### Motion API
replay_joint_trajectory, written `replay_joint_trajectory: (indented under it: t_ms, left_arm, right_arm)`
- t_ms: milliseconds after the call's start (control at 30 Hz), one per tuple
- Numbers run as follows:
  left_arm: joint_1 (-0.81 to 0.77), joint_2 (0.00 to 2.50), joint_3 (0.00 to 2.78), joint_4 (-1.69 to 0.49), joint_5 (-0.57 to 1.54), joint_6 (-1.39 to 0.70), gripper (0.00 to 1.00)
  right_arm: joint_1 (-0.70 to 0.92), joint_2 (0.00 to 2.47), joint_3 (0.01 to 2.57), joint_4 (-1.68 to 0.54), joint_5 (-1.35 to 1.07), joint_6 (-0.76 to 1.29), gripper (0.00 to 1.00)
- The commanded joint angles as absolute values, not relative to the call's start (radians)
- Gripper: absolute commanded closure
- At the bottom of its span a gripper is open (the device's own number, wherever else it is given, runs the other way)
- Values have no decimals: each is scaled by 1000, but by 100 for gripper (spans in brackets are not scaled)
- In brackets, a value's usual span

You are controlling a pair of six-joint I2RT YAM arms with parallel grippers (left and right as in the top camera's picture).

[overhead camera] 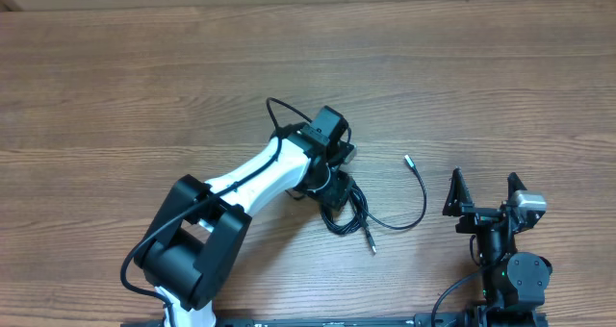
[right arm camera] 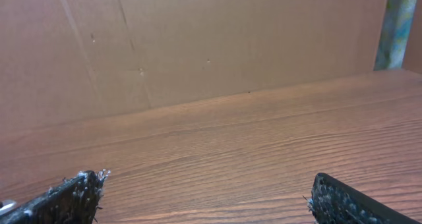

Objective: Untangle cables
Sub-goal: 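Close the left gripper on the coil and lift it slightly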

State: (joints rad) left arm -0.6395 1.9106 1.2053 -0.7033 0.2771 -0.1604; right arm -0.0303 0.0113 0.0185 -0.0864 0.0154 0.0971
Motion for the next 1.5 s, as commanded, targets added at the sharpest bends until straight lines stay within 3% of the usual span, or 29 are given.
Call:
replay_joint_trajectory:
  t_ms: [0,200,433,500,567,667,700,800,900,1000,1300,1467]
  left_arm:
    - [-650,1909,1164,-675,233,-302,53]
    - [-649,1909,1122,-661,121,-618,92]
    - [-650,1909,1119,-731,197,-1182,95]
    - [-652,1909,1119,-736,257,-1294,90]
    - [-655,1909,1119,-735,297,-1372,77]
    - [-655,1909,1119,-715,299,-1371,38]
    - [-655,1909,1119,-708,290,-1323,19]
    - [-648,1909,1119,-674,272,-1012,0]
    - [-618,1909,1143,-669,377,-627,0]
    - [-559,1909,1227,-757,438,-477,0]
    - [-489,1892,1452,-1013,426,-161,0]
    - [-513,1892,1452,-1079,322,-112,0]
  right_arm:
    - [-25,3,8,-82,25,101,0]
    - [-25,3,8,-82,25,101,0]
    - [-25,3,8,-82,25,101,0]
    - [-25,3,8,-82,25,101,0]
    - [-25,3,8,-82,25,101,0]
    - [-25,3,8,-82,25,101,0]
    - [-25,3,8,-82,25,101,0]
    - [-25,3,8,-82,25,101,0]
    - [-25,3,8,-82,25,101,0]
    - [-25,3,8,-82,25,101,0]
    - [-25,3,8,-82,25,101,0]
    - [-25,3,8,-82,25,101,0]
